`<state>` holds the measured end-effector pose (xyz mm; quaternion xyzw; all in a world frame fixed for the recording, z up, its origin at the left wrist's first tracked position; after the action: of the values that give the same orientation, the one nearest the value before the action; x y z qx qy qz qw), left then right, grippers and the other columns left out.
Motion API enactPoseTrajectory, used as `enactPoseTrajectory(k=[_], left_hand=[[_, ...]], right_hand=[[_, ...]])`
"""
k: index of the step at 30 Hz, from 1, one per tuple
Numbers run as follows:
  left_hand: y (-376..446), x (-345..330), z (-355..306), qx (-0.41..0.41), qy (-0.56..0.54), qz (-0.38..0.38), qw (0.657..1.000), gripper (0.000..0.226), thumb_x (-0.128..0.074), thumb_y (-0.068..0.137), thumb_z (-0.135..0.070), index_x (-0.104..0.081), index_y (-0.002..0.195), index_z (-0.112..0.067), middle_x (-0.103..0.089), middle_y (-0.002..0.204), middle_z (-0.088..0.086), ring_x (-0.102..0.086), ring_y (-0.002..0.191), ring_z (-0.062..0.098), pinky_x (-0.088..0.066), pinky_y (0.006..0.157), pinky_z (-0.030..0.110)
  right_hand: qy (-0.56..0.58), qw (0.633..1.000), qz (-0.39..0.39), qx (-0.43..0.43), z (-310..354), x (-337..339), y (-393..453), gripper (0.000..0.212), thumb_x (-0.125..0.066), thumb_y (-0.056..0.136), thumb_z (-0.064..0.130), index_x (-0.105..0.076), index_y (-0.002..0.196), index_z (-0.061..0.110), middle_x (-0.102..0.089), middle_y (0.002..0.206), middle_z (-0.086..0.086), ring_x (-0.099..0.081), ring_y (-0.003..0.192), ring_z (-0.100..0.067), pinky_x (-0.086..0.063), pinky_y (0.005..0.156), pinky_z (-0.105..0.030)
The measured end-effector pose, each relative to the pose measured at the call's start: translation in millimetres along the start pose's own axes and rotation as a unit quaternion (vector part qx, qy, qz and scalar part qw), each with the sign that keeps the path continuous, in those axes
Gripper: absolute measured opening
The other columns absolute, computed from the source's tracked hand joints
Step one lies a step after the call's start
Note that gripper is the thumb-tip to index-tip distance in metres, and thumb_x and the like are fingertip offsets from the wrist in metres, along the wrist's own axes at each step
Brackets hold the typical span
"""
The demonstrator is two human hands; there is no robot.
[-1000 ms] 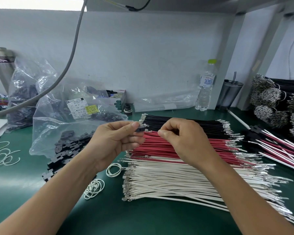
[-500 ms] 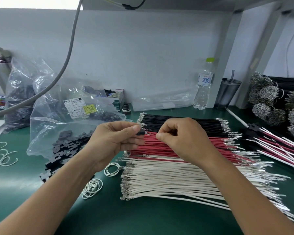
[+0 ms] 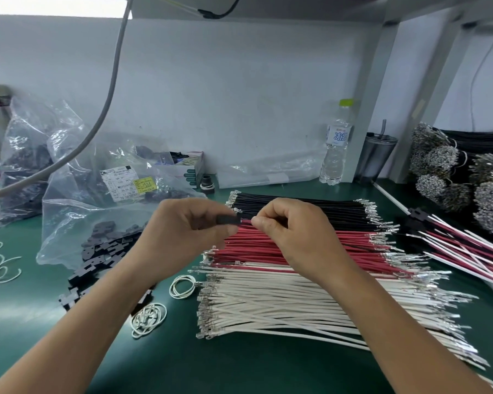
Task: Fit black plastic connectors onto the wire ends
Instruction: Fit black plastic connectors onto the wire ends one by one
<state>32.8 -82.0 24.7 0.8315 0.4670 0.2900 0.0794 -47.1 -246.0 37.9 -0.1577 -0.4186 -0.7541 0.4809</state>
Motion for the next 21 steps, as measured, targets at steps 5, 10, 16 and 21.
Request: enactPoseTrajectory(k=[5, 10, 16, 21], left_hand=[[1, -9, 11, 0.06, -0.111, 0.027, 0.992, 0.016, -0.079, 0.079, -0.023, -0.082, 0.092, -0.014, -0.078, 0.08, 0.015, -0.076, 0.064, 0.028, -0.06, 0.058, 0.025], [-1, -15, 13, 0.071, -0.169, 0.041, 0.982, 0.016, -0.078, 0.08, -0.019, -0.082, 0.092, -0.009, -0.076, 0.081, 0.022, -0.074, 0.063, 0.031, -0.062, 0.059, 0.03], [2, -17, 14, 0.056, -0.132, 0.04, 0.989, 0.02, -0.079, 0.081, -0.032, -0.081, 0.093, -0.015, -0.077, 0.08, 0.016, -0.074, 0.062, 0.031, -0.057, 0.055, 0.03], [3, -11, 23, 0.066, -0.113, 0.018, 0.991, 0.02, -0.079, 0.08, -0.037, -0.081, 0.091, -0.021, -0.077, 0.078, 0.012, -0.075, 0.063, 0.029, -0.053, 0.051, 0.024]], right_hand=[[-0.03, 0.999, -0.002, 0.042, 6, 4, 0, 0.013, -0.07, 0.091, 0.039, -0.069, 0.08, 0.031, -0.064, 0.08, 0.019, -0.06, 0.08, -0.002, -0.051, 0.075, -0.035], [-0.038, 0.995, -0.025, 0.094, 23, 0, -6, 0.014, -0.069, 0.093, 0.033, -0.069, 0.082, 0.024, -0.058, 0.077, 0.016, -0.057, 0.075, -0.005, -0.049, 0.069, -0.034], [-0.132, 0.985, -0.039, 0.104, 27, 17, -6, 0.014, -0.066, 0.092, 0.044, -0.068, 0.083, 0.034, -0.058, 0.08, 0.019, -0.054, 0.077, -0.003, -0.044, 0.066, -0.031], [-0.211, 0.957, -0.015, 0.196, 60, 9, -25, 0.01, -0.072, 0.085, 0.042, -0.068, 0.085, 0.033, -0.053, 0.088, 0.018, -0.048, 0.084, -0.004, -0.039, 0.065, -0.021]])
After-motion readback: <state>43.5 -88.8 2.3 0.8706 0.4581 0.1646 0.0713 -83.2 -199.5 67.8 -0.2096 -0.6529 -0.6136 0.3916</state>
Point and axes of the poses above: each hand's wrist, its own y-axis towards the middle knuckle, its own x-axis out of the back of the hand, z = x × y, the point moved 10 cm from there along y, towards the middle knuckle
